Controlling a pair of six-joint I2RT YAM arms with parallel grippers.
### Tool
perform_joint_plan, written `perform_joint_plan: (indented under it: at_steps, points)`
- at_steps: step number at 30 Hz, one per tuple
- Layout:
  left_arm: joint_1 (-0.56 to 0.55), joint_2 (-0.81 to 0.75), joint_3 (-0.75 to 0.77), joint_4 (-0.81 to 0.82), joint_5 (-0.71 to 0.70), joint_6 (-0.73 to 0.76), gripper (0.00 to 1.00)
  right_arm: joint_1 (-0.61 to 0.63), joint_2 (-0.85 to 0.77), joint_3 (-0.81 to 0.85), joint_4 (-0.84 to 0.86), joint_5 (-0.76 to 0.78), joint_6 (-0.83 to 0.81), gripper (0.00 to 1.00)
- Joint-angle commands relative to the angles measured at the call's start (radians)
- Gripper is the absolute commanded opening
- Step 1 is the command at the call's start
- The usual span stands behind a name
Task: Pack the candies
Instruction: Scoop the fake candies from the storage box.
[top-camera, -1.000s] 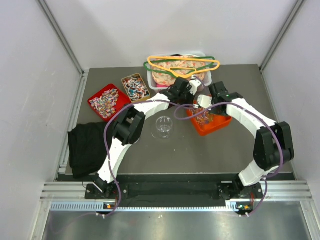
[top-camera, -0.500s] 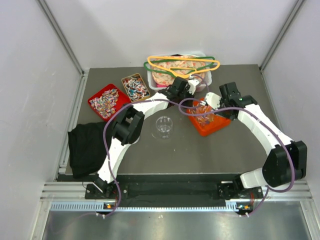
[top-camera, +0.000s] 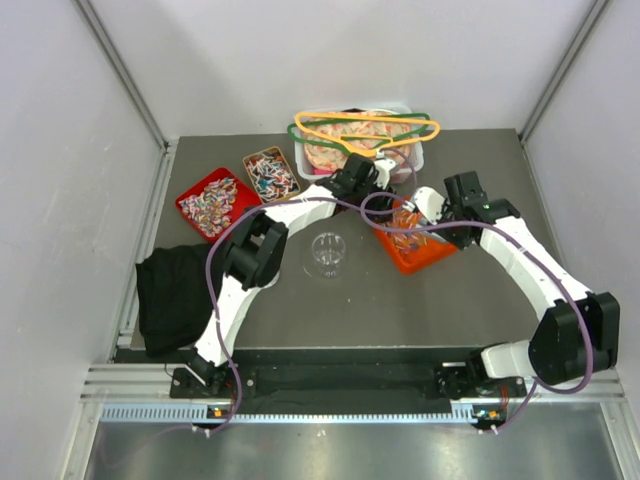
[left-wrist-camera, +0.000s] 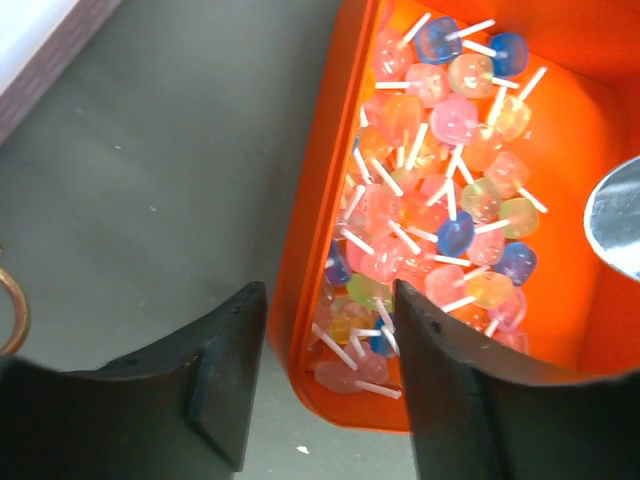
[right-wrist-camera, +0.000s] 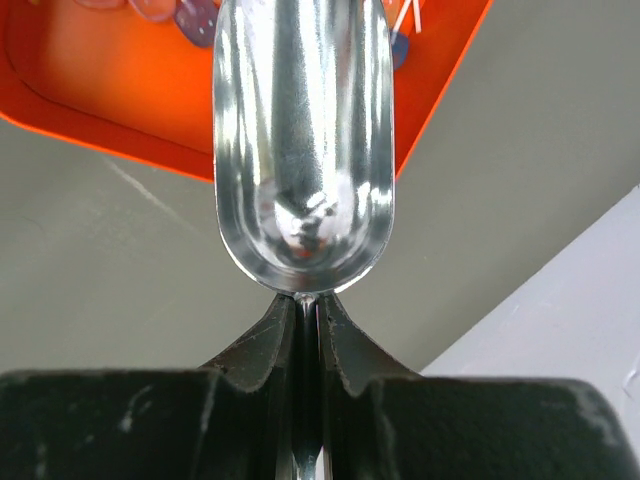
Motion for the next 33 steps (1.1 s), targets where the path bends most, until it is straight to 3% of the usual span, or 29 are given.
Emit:
perform_joint_plan:
  at_steps: [1,12,25,33]
  points:
    - [0.035,-0.043,0.017,0.055,0.122,-0.105,0.64,-0.008,-0.056,0.007,0.032,-0.082,0.062,0.0]
    - [0.086,-0.054,-0.024,0.247,0.373,-0.317,0.66,-0.01,-0.053,-0.045,0.107,-0.09,0.102,0.0]
    - [0.049,-0.035,0.019,0.179,0.279,-0.269,0.65,0.059,0.005,0.043,0.116,-0.104,0.143,0.0]
    - [0.041,-0.032,0.019,0.178,0.293,-0.266,0.65,0.093,0.042,0.084,0.124,-0.086,0.152,0.0]
